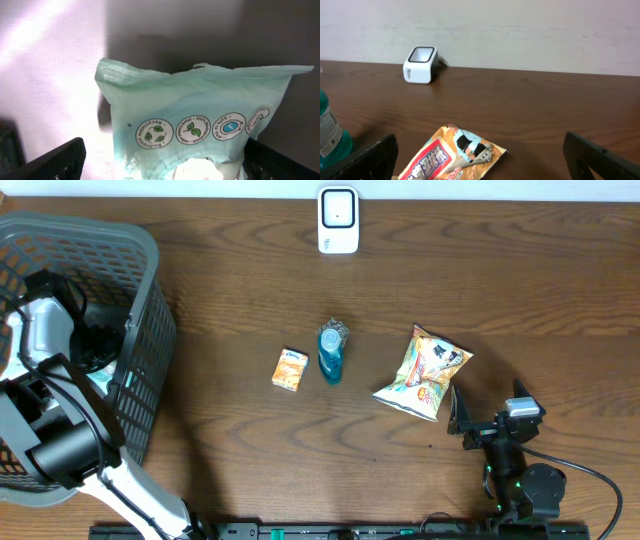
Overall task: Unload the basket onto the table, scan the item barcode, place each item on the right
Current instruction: 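Reach the left gripper into the basket and grasp the green wipes pack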
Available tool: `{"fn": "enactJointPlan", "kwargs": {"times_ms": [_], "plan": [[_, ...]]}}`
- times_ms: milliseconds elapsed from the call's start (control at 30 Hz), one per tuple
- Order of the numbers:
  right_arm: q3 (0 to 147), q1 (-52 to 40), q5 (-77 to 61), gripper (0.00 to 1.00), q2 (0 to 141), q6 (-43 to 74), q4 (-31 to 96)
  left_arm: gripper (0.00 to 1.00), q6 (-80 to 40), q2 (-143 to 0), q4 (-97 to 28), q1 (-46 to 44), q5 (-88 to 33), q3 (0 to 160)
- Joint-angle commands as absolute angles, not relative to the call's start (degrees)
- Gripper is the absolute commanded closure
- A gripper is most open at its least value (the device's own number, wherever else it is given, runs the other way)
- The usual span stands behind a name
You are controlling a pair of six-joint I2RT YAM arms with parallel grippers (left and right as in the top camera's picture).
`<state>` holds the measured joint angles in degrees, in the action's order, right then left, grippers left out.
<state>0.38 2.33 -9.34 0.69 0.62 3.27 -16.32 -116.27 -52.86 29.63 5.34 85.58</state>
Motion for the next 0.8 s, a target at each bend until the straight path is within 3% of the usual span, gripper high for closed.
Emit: {"fn": "enactJointPlan", "kwargs": {"times_ms": [0,200,433,767], "plan": [[0.3,1.9,-9.4,0.01,0.4,0.6,3.5,0.02,-20.7,-116.1,-53.9,30.0,9.5,85.3],[0.3,1.9,-9.4,0.01,0.4,0.6,3.5,0.02,-20.7,-111.8,-54.1,30.0,8.7,85.3],[0.3,1.9,-9.3,0.01,0.4,0.6,3.5,0.02,-24.6,-105.9,-52.8,30.0,-1.1,85.3],[0.3,1.9,-9.4,0.01,0.4,0.6,3.5,0.03,-28.6,-110.1,-53.3,30.0,-1.1,81.6]]}}
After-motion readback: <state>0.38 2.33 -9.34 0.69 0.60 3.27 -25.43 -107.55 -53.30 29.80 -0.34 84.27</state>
